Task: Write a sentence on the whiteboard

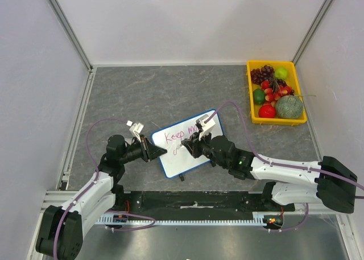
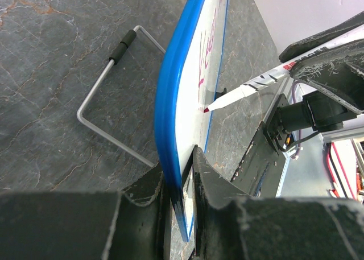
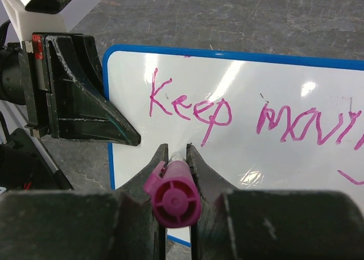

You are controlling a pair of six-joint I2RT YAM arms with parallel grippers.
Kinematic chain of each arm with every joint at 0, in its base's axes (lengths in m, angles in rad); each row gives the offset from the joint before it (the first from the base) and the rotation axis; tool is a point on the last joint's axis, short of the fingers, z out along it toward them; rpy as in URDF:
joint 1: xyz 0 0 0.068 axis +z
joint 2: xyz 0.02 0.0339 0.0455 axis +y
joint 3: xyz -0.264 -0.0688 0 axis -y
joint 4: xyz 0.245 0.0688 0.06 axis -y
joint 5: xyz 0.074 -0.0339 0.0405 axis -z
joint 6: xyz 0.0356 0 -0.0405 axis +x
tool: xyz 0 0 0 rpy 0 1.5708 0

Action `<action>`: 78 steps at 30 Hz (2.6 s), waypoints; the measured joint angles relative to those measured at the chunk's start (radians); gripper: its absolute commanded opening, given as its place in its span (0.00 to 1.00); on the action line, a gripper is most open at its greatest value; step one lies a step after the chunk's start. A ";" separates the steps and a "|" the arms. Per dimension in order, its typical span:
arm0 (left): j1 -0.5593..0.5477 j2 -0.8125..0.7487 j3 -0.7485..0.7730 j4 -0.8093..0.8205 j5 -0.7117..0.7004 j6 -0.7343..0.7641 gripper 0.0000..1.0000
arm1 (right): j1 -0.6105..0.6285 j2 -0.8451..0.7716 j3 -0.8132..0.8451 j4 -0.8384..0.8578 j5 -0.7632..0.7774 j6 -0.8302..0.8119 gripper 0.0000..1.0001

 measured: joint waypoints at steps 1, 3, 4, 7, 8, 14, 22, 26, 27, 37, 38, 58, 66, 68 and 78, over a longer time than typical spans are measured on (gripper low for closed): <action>0.000 0.000 0.000 0.000 0.000 0.000 0.02 | 0.000 0.000 0.000 -0.001 -0.002 0.000 0.00; 0.000 0.000 0.000 0.000 0.000 0.000 0.02 | 0.000 0.000 0.000 -0.004 -0.005 0.000 0.00; 0.000 0.000 0.000 0.000 0.000 0.000 0.02 | 0.000 0.000 -0.001 -0.005 -0.007 0.001 0.00; 0.000 0.000 0.000 0.000 0.000 0.000 0.02 | 0.000 0.000 -0.006 -0.005 -0.015 0.002 0.00; 0.000 0.000 0.000 0.000 0.000 0.000 0.02 | 0.000 0.000 -0.009 -0.005 -0.021 0.003 0.00; 0.000 0.000 0.000 -0.001 -0.001 0.000 0.02 | 0.000 0.000 -0.024 -0.005 -0.043 0.011 0.00; 0.000 0.000 0.000 -0.001 -0.001 0.000 0.02 | 0.000 -0.015 -0.038 -0.008 -0.050 0.019 0.00; 0.000 -0.002 0.000 -0.001 0.000 0.000 0.02 | 0.000 -0.030 -0.039 -0.021 -0.047 0.019 0.00; 0.000 -0.003 0.000 -0.001 0.000 0.000 0.02 | 0.000 -0.034 -0.039 -0.023 -0.047 0.019 0.00; 0.000 -0.005 0.000 -0.001 0.000 0.000 0.02 | -0.001 -0.051 -0.039 -0.028 -0.020 0.016 0.00; 0.000 -0.005 0.000 -0.001 0.000 0.000 0.02 | -0.003 -0.051 -0.039 -0.028 -0.019 0.016 0.00; 0.000 -0.005 0.000 -0.001 0.000 0.000 0.02 | -0.021 -0.046 -0.039 -0.005 -0.006 0.021 0.00; 0.000 -0.005 0.000 -0.001 0.000 0.000 0.02 | -0.027 -0.035 -0.039 0.022 -0.007 0.027 0.00; 0.000 -0.005 0.000 -0.001 0.000 0.000 0.02 | -0.029 -0.029 -0.039 0.028 -0.013 0.029 0.00; 0.000 -0.005 0.000 -0.001 0.000 0.000 0.02 | -0.029 -0.021 -0.040 0.026 -0.044 0.038 0.00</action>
